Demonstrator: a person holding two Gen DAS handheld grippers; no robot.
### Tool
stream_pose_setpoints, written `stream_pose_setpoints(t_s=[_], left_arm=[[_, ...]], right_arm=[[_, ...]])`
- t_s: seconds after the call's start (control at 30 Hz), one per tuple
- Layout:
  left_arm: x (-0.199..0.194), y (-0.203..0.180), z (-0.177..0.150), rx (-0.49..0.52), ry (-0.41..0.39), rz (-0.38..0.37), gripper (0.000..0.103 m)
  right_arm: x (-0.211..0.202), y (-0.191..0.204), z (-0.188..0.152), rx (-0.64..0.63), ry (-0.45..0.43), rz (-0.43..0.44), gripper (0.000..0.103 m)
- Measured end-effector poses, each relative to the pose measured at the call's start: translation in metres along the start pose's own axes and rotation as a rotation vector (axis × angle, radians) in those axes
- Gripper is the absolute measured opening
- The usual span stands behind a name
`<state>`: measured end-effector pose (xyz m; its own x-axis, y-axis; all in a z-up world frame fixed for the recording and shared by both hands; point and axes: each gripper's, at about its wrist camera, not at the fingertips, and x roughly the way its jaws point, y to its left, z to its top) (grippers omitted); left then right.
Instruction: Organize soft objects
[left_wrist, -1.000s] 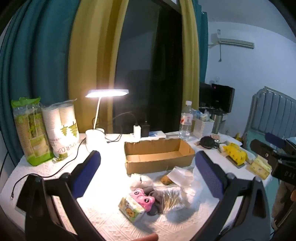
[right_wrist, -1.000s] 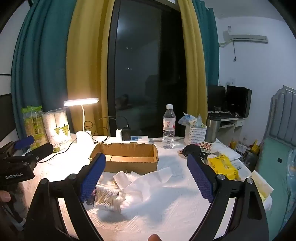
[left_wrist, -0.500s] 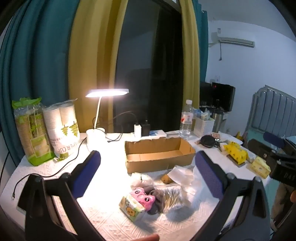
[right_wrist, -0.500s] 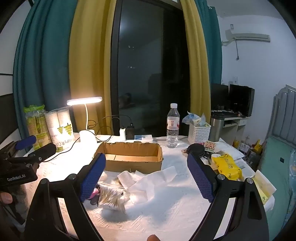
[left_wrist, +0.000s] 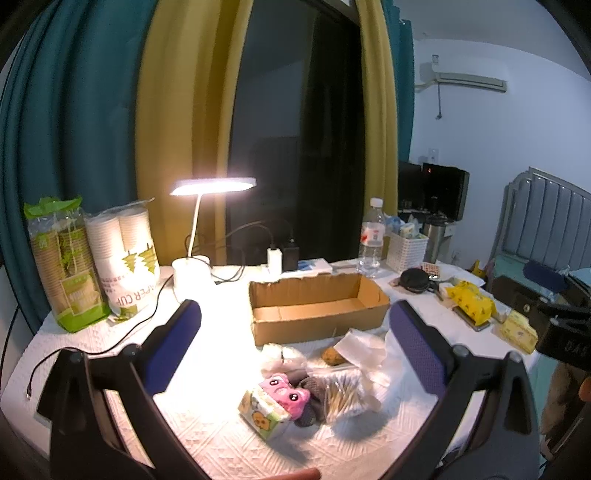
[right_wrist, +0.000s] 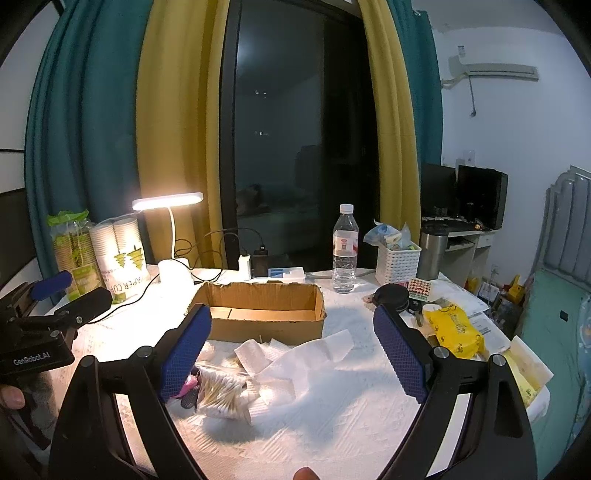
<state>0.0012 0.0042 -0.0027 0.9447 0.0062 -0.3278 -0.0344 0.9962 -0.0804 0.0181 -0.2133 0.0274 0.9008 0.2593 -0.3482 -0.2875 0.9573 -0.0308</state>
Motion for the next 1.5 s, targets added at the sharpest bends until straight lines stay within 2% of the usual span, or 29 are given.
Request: stream_pose_setpoints(t_s=[1.5], left_arm=[[-0.010,-0.003,0.003,0.012,-0.017,-0.009,0.102]], right_arm=[[0.003,0.003,0.000,-0.010,-0.004,0.000,0.092]])
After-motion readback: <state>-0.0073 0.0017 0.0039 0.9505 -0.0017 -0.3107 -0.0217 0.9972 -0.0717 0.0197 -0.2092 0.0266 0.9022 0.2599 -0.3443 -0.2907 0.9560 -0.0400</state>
